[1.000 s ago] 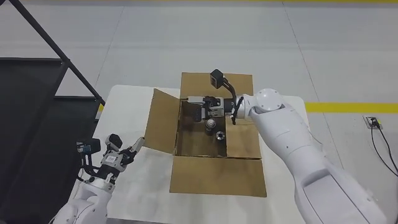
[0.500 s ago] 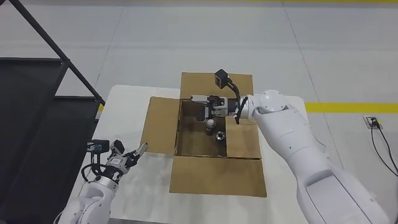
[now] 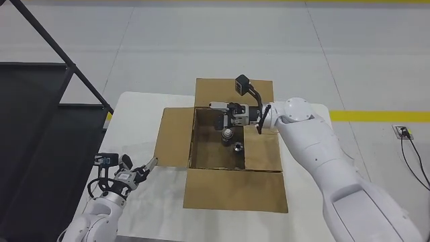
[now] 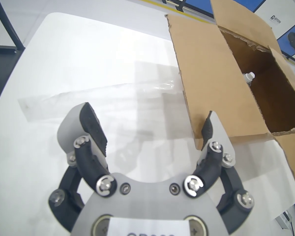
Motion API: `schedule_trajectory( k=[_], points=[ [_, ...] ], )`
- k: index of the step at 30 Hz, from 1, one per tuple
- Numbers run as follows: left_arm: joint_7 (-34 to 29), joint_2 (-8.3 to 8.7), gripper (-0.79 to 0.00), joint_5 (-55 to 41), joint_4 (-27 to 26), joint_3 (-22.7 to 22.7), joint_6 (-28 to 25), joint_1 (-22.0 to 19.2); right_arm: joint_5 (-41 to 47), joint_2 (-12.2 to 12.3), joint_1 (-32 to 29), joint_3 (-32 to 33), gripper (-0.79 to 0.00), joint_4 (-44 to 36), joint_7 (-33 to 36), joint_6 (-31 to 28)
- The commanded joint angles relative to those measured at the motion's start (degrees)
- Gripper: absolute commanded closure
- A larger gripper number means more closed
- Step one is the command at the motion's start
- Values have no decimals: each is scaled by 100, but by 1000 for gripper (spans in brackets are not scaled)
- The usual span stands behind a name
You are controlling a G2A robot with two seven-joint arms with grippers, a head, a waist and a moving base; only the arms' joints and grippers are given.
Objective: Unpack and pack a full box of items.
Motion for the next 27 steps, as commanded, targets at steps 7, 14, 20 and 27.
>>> schedule_trajectory(
  k=[7,14,20,27],
  points=[
    [-49,2,-785,7,-4,5,-47,-15,-56,47,-13,78,-785,-20,56,-131],
    [124,14,-785,-113,-332,-193,-133,97,-110,129,-42,168,-785,-95,51,-302],
    [322,41,-785,-137,-1134,-555,-266,376,-200,245,-98,247,-785,-232,-29,-382],
    [452,53,-785,-170,-2341,-817,-470,738,-608,598,-271,378,-785,-616,-475,-829]
  ],
)
